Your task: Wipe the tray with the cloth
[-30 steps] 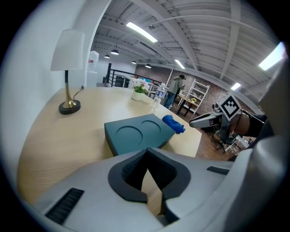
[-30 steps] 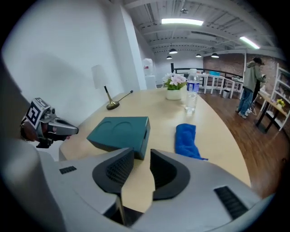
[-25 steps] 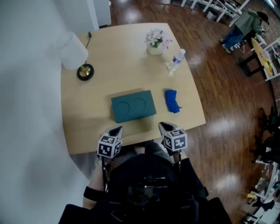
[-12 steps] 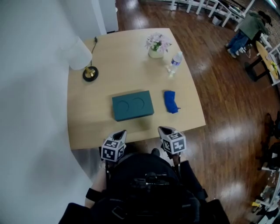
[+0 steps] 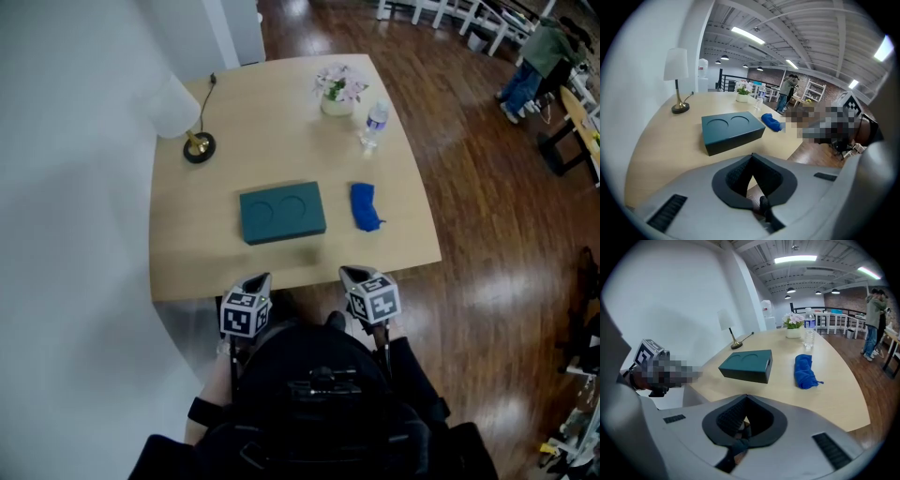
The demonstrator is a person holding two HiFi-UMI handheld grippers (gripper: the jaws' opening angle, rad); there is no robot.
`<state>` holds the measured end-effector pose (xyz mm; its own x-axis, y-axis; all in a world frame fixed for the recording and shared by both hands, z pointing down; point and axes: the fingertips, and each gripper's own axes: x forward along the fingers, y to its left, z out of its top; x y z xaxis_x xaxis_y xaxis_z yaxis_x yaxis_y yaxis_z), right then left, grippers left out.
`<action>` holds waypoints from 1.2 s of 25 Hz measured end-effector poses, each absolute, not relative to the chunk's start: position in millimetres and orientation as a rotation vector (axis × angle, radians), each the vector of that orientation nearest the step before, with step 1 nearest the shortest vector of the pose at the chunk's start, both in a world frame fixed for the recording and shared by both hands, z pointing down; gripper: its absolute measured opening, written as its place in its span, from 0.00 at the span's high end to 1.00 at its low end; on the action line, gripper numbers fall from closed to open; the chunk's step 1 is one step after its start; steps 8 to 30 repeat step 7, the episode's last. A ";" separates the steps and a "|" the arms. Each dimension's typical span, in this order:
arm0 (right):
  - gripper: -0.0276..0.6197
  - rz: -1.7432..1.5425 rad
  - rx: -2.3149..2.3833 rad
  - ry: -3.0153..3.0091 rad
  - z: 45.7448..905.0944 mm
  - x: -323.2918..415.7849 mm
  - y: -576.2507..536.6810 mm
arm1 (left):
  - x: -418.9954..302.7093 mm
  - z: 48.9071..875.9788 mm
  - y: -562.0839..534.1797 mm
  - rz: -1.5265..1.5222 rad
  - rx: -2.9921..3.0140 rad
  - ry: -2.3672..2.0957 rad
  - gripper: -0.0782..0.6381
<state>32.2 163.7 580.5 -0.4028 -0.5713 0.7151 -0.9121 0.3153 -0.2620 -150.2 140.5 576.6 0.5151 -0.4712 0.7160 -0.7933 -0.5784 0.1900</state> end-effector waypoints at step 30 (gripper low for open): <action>0.95 0.901 1.263 -2.110 584.1 29.8 164.9 | -154.4 576.7 144.8 0.836 2.222 -1.088 0.89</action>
